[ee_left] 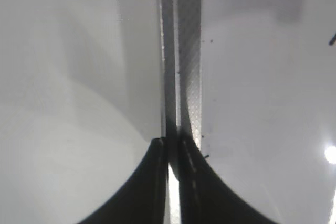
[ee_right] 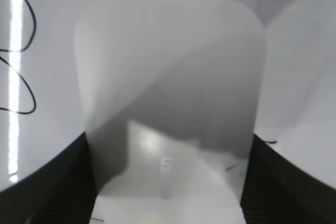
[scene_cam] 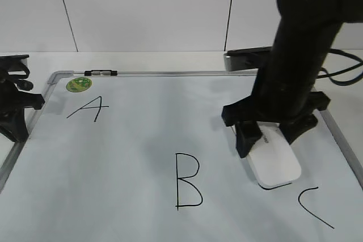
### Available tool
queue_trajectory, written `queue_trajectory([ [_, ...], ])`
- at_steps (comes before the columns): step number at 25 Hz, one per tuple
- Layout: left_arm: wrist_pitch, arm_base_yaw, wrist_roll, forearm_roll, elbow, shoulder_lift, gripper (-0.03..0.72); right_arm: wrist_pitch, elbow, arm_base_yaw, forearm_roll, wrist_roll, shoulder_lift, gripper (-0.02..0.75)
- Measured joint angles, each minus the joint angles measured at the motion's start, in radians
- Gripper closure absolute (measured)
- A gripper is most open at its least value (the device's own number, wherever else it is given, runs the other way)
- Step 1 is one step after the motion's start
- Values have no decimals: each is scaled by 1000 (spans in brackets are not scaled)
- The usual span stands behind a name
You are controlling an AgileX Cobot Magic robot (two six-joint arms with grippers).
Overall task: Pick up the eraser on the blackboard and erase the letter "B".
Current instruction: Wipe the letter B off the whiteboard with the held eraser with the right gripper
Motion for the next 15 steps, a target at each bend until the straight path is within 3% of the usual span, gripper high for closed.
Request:
queue_trajectory([
  [5, 0, 0, 0, 0, -1, 0, 669, 6, -103, 40, 15, 1, 131, 195],
  [15, 5, 0, 0, 0, -2, 0, 669, 48, -228, 44, 16, -3, 312, 195],
])
